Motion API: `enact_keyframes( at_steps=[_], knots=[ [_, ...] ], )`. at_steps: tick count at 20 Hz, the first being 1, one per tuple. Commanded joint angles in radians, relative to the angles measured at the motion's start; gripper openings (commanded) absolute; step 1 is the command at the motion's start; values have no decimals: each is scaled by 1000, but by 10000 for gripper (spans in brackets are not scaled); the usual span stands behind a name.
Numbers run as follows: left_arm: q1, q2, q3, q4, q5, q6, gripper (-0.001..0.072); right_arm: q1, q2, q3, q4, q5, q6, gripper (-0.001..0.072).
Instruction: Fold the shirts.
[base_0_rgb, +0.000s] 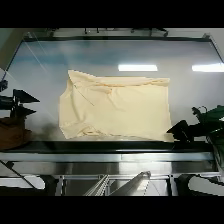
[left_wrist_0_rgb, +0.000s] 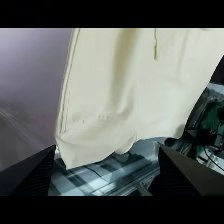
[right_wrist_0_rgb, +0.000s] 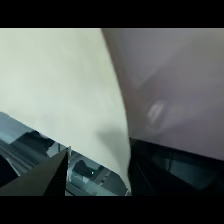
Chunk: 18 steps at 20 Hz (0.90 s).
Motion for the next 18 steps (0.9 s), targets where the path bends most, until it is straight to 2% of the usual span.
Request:
enact_keyframes(
  at_steps=[1, 6, 8, 9, 11, 14, 18],
  knots=[
    [3, 16, -109, 23, 0, 2, 720, 55, -1, -24, -27, -98, -4, 491],
    [-13, 16, -209, 22, -24, 29, 718, 55, -1, -26, -7, -126, -7, 488],
    [-37, 16, -246, 24, -72, 53, 649, 55, -1, -26, 17, -150, -11, 424],
    [-55, 15, -264, 24, -104, 62, 632, 55, -1, -26, 32, -151, -26, 424],
    [-84, 15, -289, 27, -171, 62, 632, 55, -1, -26, 67, -149, -47, 424],
    [-126, 10, -296, 120, -245, 58, 632, 55, -1, -26, 112, -147, -85, 425],
    [-221, -46, -295, 108, -261, 58, 632, 55, -1, -26, 129, -147, -94, 425]
  ],
)
